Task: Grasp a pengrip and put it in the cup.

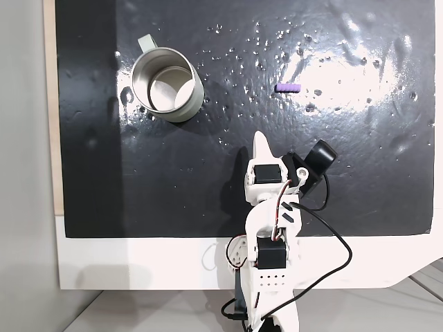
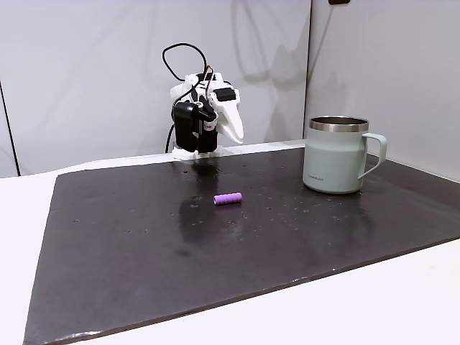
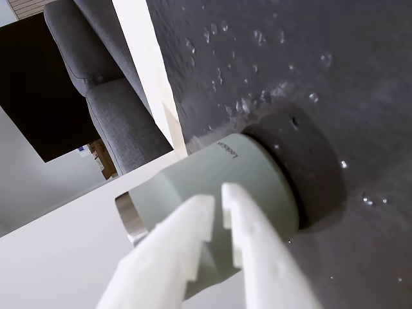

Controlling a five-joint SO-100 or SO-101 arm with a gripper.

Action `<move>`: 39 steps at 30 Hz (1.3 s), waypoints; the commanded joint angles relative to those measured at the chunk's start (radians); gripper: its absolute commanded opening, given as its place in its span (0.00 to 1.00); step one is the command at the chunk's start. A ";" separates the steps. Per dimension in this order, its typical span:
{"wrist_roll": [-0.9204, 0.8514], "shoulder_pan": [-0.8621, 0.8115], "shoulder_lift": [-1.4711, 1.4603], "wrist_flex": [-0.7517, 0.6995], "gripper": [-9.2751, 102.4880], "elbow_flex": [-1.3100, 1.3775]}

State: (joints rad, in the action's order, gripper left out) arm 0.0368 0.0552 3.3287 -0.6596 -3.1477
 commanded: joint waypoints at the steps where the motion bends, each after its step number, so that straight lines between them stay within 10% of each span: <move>1: 0.025 -0.012 0.009 0.025 0.08 -0.041; 22: 0.021 -0.041 -0.005 -0.037 0.08 0.215; 39: 0.043 -0.163 -0.988 -0.342 0.11 1.167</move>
State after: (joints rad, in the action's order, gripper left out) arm 0.0951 -0.0813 2.4682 -0.9403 -2.1644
